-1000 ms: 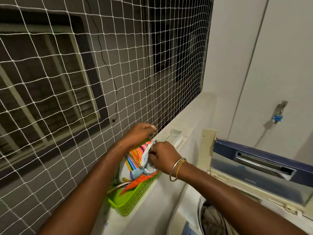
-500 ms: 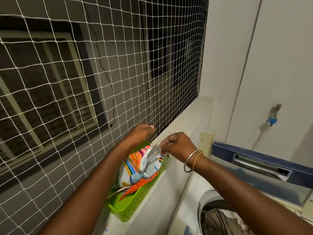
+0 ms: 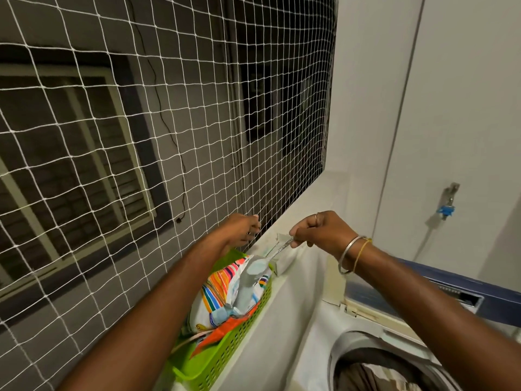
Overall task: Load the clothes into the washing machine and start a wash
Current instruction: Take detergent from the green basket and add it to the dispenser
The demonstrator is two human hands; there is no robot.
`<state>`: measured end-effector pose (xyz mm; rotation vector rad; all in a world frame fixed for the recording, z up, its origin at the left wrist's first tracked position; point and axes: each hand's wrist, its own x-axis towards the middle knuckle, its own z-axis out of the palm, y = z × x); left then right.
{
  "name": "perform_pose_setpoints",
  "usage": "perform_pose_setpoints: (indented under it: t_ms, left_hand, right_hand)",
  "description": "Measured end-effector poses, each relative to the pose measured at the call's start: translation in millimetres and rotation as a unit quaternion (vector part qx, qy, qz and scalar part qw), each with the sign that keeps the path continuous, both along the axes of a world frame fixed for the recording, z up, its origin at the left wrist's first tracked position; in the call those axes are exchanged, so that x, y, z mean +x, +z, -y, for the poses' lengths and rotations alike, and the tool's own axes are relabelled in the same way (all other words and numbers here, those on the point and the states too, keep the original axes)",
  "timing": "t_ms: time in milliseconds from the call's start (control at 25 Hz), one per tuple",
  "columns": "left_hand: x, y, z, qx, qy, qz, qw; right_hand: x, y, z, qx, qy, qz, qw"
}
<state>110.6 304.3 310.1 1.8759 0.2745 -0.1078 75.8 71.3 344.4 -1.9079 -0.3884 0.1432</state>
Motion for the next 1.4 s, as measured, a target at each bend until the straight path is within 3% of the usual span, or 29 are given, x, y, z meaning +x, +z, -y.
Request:
perform_pose_setpoints:
  t_ms: [480, 880, 1120, 1400]
  left_hand:
    - [44, -9, 4, 0.015, -0.016, -0.045, 0.999]
    - [72, -43, -4, 0.033, -0.026, -0.104, 0.994]
    - [75, -46, -9, 0.041, -0.037, -0.119, 0.991]
    - [77, -39, -5, 0.042, -0.044, -0.113, 0.992]
  right_hand:
    - [86, 17, 22, -0.021, -0.025, -0.047, 0.998]
    - [162, -53, 5, -0.061, -0.045, -0.106, 0.991]
    - [180, -79, 1, -0.096, -0.035, -0.077, 0.992]
    - [181, -85, 1, -0.183, -0.001, 0.022, 0.983]
